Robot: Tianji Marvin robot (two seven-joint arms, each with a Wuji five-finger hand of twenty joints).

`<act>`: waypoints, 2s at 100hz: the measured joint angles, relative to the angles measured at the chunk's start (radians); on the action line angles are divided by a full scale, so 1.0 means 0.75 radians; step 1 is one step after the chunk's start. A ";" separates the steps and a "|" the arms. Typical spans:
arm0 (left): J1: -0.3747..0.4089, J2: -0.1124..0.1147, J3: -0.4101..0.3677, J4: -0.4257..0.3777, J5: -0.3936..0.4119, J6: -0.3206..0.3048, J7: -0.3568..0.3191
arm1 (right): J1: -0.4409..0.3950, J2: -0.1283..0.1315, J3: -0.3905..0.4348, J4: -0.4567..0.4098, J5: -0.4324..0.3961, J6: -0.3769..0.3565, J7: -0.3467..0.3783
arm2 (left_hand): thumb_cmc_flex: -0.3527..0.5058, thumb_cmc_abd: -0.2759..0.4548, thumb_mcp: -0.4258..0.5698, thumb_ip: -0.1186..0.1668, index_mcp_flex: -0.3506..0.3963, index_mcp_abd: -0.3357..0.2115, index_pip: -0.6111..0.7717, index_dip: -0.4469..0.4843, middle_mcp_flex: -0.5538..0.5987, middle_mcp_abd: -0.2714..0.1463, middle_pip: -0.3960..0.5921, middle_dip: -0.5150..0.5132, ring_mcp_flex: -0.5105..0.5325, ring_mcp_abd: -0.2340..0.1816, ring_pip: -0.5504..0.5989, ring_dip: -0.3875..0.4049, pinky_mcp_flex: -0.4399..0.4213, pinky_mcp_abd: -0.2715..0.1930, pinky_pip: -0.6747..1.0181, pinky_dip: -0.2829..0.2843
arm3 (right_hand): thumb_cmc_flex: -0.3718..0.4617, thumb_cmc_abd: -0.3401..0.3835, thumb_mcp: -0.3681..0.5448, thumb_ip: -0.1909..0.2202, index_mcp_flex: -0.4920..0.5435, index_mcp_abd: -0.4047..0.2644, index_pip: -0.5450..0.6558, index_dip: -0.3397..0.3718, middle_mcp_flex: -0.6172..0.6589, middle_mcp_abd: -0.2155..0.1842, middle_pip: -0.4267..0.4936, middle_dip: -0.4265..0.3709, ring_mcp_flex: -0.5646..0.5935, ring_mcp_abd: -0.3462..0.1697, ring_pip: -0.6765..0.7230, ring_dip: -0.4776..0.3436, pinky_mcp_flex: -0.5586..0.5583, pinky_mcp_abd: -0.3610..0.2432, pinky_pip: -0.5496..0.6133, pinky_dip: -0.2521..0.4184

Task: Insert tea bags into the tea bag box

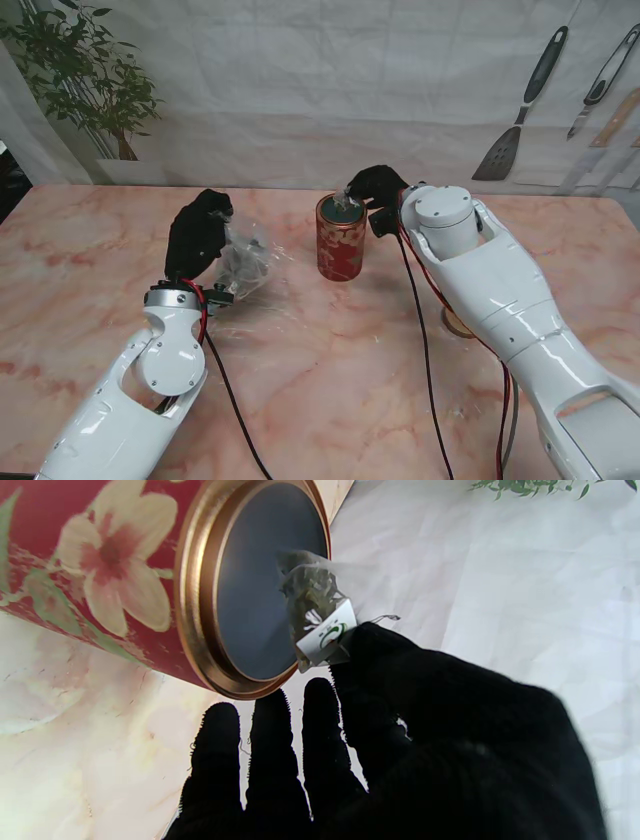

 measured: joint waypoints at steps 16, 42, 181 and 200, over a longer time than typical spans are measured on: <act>0.000 0.002 -0.001 0.000 0.000 0.001 -0.007 | 0.009 -0.022 -0.001 0.012 0.019 0.013 -0.059 | 0.000 0.000 0.000 0.000 0.000 0.000 0.000 0.000 0.000 0.000 0.000 0.000 0.000 0.000 0.000 0.000 0.000 0.000 0.000 0.000 | -0.071 -0.042 -0.090 0.003 0.000 -0.091 0.076 -0.010 0.002 -0.002 0.021 0.004 0.014 0.000 0.027 0.014 0.001 0.000 0.031 0.000; 0.000 0.004 -0.002 0.001 0.000 -0.001 -0.016 | 0.013 -0.025 -0.005 0.012 0.006 0.023 -0.031 | 0.000 0.000 0.000 0.000 0.000 0.000 0.000 0.000 0.000 0.000 0.000 0.000 0.000 0.000 0.000 0.000 0.000 0.000 0.000 0.000 | -0.376 -0.060 -0.127 0.014 -0.003 -0.124 -0.036 0.126 0.001 -0.002 0.023 0.034 0.014 0.000 0.042 0.017 0.001 0.000 0.031 -0.007; -0.013 0.010 -0.024 0.006 0.016 0.040 -0.044 | -0.231 0.069 0.150 -0.314 -0.261 -0.104 0.000 | 0.000 0.000 0.000 0.000 0.000 0.000 0.000 0.002 0.000 0.000 0.000 0.000 0.000 0.000 0.000 0.000 0.000 0.000 0.000 0.000 | -0.486 -0.003 -0.238 0.016 -0.128 -0.188 -0.455 0.091 -0.018 0.001 -0.029 0.050 0.014 0.000 0.058 0.033 -0.001 0.001 0.026 -0.002; -0.013 0.012 -0.036 0.006 0.016 0.058 -0.048 | -0.390 0.126 0.276 -0.456 -0.325 -0.221 0.073 | 0.000 0.000 0.000 0.000 0.000 0.000 -0.001 0.002 0.000 0.000 0.000 0.000 0.000 0.000 0.000 0.000 0.000 0.000 0.000 0.000 | -0.470 -0.061 -0.189 0.017 -0.242 -0.264 -0.535 0.075 -0.018 -0.007 -0.205 0.016 0.014 0.000 0.053 0.033 -0.002 0.003 0.022 -0.002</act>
